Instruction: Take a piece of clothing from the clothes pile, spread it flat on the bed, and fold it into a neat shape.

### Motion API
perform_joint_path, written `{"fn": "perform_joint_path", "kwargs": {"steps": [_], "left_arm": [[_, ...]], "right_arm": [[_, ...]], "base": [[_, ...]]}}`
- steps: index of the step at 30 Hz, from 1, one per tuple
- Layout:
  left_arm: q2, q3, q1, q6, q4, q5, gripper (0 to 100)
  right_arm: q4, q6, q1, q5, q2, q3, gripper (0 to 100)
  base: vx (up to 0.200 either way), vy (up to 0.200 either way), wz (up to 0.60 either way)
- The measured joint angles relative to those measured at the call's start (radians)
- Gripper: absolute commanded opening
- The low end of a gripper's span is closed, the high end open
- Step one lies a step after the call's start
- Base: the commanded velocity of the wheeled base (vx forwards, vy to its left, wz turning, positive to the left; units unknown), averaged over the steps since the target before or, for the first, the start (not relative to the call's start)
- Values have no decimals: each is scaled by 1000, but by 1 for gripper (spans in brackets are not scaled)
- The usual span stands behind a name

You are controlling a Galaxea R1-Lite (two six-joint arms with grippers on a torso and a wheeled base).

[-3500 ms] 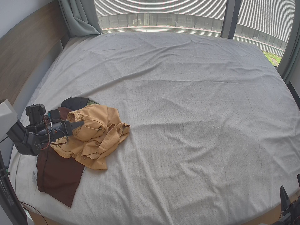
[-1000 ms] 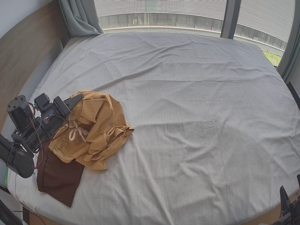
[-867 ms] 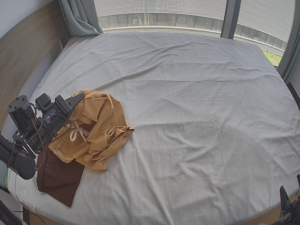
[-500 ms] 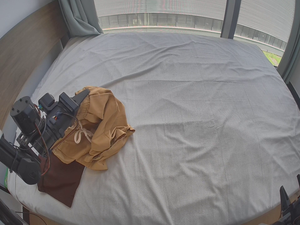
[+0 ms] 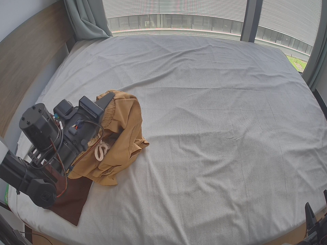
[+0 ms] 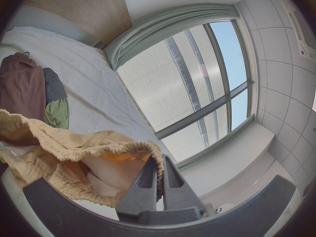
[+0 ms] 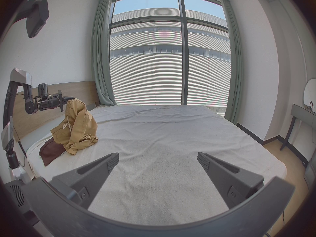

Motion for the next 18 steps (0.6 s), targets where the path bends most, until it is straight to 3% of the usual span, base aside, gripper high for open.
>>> {"fn": "perform_joint_path", "kwargs": {"steps": [5,18], "left_arm": [[24,-36,-60,-11,-2,79,0],[88,-116,-208,-14,-9,139,0]], "right_arm": [[0,0,0,0,0,0,100],[0,0,0,0,0,0,100]], "base": [[0,0,0],[0,0,0]]}}
